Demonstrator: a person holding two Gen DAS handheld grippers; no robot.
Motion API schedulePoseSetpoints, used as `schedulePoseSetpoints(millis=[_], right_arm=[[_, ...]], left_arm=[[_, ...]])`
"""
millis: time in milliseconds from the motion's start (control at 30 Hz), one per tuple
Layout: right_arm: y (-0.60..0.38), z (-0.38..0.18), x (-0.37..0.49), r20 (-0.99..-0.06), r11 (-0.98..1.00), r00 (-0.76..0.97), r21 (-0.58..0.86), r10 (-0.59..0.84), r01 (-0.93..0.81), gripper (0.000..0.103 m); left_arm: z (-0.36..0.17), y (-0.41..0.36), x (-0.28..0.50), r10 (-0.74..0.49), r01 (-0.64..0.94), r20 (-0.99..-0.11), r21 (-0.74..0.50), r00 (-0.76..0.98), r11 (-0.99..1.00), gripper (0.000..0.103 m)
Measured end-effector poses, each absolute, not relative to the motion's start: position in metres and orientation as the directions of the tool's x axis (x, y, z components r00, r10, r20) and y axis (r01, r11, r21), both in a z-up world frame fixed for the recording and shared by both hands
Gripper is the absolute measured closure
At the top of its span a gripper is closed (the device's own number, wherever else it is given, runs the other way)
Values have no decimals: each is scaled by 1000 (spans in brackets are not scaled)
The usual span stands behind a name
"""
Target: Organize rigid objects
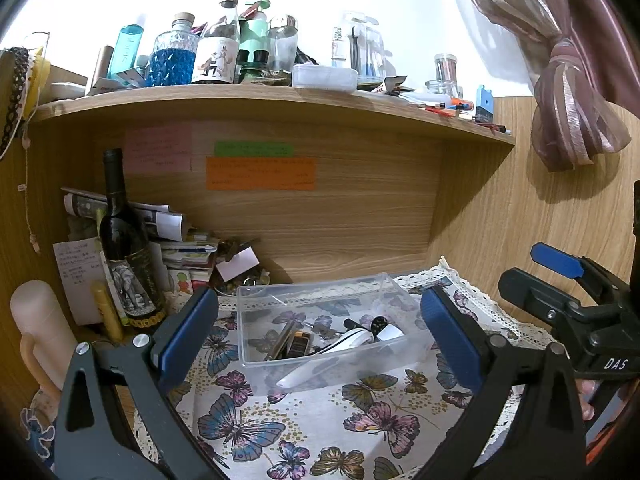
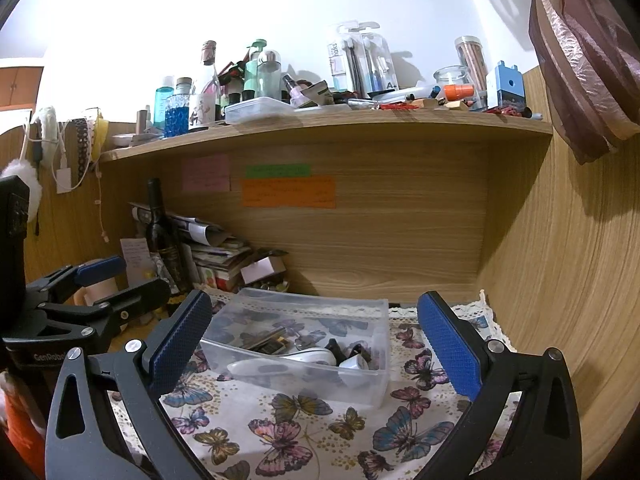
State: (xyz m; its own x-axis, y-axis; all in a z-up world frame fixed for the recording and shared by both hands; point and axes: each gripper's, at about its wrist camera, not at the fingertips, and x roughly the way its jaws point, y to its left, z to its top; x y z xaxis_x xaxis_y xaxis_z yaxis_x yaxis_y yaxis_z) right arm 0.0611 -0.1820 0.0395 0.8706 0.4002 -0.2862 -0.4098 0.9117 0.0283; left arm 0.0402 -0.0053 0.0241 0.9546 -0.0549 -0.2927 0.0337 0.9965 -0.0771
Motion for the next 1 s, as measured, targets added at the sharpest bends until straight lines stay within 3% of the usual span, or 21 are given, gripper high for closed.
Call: schedulePoseSetpoints(millis=[1000], right_arm=[[-177, 30, 76, -324, 913, 859, 46, 397, -404, 0]], left_arm=[[16, 4, 53, -92, 56, -316, -121, 944, 991, 0]])
